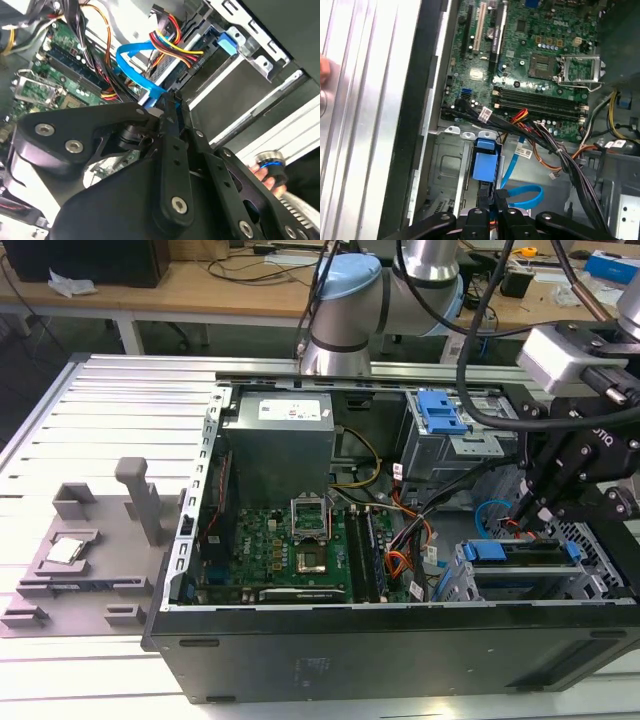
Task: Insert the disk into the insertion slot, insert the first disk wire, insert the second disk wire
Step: 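Insert the second disk wire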
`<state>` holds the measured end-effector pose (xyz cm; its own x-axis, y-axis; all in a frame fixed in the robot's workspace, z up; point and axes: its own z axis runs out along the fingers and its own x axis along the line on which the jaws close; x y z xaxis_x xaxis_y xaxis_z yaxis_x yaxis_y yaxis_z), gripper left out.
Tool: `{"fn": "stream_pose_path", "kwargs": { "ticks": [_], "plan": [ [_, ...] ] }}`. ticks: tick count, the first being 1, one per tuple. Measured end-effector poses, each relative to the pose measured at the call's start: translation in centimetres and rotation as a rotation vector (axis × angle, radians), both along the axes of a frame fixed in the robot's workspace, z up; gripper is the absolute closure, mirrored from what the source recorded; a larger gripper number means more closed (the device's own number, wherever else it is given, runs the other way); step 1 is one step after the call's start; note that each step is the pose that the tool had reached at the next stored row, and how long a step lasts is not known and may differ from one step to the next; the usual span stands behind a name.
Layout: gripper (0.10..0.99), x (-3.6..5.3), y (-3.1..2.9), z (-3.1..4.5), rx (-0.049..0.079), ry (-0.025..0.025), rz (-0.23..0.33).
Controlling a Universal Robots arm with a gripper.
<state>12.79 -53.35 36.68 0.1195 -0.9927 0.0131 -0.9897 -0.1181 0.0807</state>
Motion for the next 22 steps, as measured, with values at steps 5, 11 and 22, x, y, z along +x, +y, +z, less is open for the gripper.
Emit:
{"fn": "stream_pose_path", "kwargs": {
  "ticks": [5, 11, 22],
  "plan": [
    [0.922, 0.01, 0.01, -0.30, 0.000, 0.0000, -0.147],
    [0.922, 0.01, 0.01, -0.40, 0.001, 0.0000, -0.147],
    [0.922, 0.01, 0.01, -1.42, 0.000, 0.0000, -0.147]
  ]
}}
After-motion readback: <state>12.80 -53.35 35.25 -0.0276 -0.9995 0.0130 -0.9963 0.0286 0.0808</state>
